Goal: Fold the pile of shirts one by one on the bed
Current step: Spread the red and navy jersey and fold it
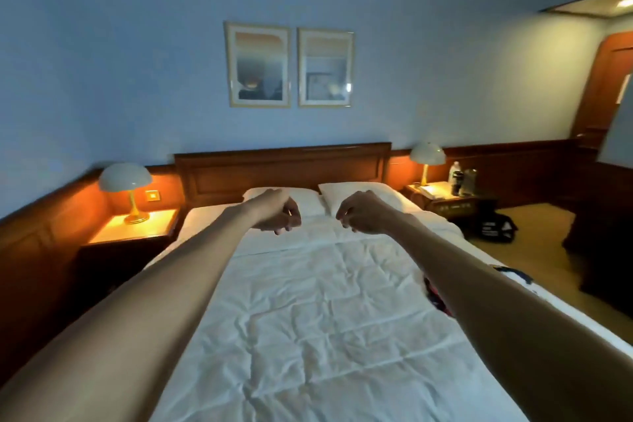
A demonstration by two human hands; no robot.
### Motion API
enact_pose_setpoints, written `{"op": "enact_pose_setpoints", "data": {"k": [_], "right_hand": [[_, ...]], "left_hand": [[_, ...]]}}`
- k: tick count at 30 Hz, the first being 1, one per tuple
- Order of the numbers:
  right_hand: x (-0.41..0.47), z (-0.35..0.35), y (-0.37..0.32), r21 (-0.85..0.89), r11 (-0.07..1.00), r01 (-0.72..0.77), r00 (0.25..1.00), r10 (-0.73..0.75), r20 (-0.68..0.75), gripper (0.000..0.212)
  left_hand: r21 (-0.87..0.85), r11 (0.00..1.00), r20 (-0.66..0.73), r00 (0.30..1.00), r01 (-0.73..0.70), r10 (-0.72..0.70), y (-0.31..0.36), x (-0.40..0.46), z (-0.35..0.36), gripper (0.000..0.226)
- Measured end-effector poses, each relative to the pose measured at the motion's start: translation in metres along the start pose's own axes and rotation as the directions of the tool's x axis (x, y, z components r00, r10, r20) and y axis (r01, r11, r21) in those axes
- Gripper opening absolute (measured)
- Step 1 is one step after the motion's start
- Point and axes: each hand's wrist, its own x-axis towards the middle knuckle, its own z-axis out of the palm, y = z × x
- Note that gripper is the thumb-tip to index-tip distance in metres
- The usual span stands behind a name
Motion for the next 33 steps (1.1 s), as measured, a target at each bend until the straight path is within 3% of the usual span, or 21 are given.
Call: {"op": "enact_pose_setpoints", "data": {"k": [6,14,21,33], "right_hand": [[-0.018,-0.023,0.151,0.034,0.965,-0.262,0.96,0.264,-0.09,0.017],[-0.03,-0.062,0.308,-0.02,0.861,-0.509,0.856,0.503,-0.115,0.015],[-0.041,-0.054,0.413,0.02,0.772,-0.635,0.765,0.632,-0.12,0.015],[0.021,0.032,0.64,0.108,0.731,-0.674,0.738,0.674,0.048,0.021]], "left_hand": [[-0.015,0.964,0.088,0.96,-0.265,0.266,0.106,0.142,0.05,0.012],[-0.155,0.831,0.126,0.824,-0.534,0.553,0.219,0.297,0.107,0.018],[-0.214,0.797,0.235,0.762,-0.565,0.603,0.281,0.389,0.17,0.011],[-0.227,0.865,0.268,0.826,-0.447,0.496,0.337,0.57,0.315,0.013]]}}
